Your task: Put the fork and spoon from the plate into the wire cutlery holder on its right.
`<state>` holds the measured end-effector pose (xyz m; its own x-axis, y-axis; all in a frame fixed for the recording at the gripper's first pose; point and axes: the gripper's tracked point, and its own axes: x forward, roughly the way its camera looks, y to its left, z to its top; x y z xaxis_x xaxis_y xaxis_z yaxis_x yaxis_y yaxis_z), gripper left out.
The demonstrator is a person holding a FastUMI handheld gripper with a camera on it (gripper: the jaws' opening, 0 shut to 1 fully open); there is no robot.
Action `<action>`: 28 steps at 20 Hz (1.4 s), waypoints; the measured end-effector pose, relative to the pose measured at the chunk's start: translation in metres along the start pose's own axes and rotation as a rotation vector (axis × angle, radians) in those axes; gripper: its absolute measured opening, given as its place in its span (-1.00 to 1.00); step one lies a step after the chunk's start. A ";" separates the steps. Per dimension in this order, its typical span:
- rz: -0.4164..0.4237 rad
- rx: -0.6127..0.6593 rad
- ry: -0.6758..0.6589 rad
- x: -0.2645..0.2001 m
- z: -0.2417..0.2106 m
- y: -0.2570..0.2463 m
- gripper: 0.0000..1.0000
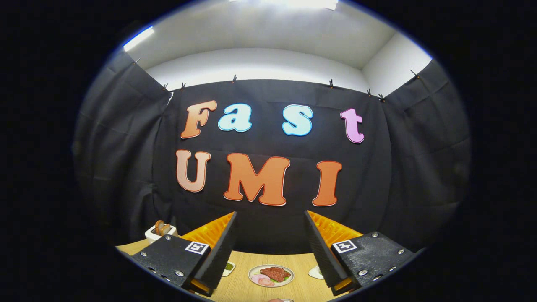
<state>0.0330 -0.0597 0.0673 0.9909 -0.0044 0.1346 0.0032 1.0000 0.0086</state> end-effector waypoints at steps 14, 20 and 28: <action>0.005 -0.020 -0.006 -0.007 0.000 0.012 0.83; 0.000 -0.032 -0.011 -0.008 0.002 0.017 0.83; 0.013 -0.025 0.002 -0.007 -0.003 0.033 0.83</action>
<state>0.0267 -0.0266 0.0636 0.9911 0.0086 0.1329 -0.0063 0.9998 -0.0175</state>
